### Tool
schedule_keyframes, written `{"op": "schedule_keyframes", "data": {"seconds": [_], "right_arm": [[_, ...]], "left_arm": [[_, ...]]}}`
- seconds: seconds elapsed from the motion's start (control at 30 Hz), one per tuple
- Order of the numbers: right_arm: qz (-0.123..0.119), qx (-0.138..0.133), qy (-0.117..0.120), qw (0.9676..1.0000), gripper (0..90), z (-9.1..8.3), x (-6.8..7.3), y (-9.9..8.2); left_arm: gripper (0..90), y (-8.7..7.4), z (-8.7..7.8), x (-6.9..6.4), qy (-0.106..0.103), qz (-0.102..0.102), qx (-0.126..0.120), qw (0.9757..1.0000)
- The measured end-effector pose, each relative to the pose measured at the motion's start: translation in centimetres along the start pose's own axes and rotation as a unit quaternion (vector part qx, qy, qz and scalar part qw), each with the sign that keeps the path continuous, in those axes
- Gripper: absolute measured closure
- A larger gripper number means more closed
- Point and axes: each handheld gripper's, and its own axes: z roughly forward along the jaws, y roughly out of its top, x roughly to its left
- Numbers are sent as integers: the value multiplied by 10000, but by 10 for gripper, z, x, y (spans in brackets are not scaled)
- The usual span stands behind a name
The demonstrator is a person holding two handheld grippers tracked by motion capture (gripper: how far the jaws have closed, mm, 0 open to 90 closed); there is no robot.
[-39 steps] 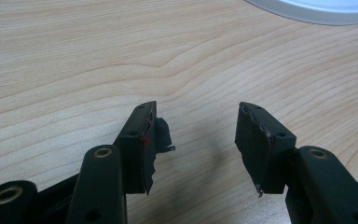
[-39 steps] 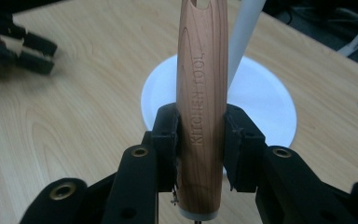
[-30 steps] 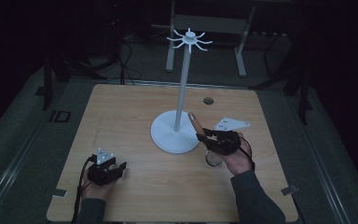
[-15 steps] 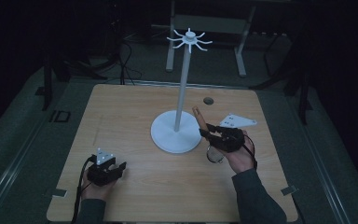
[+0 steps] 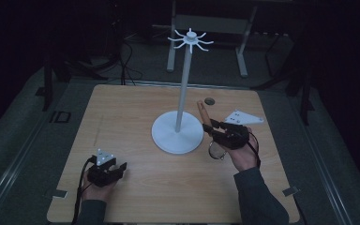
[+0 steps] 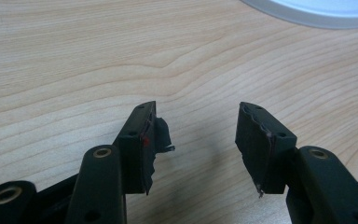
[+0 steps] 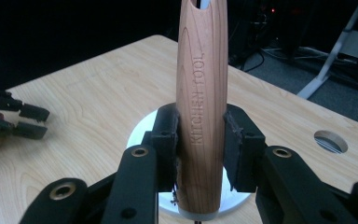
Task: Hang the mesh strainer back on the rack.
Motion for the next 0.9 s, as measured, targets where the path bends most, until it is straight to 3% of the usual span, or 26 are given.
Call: {"op": "schedule_keyframes", "data": {"seconds": [0.9], "right_arm": [[146, -418, 9, 9990, 682, -7, -6, 25]], "left_arm": [[488, 0, 0, 0, 25, -11, -16, 10000]]}}
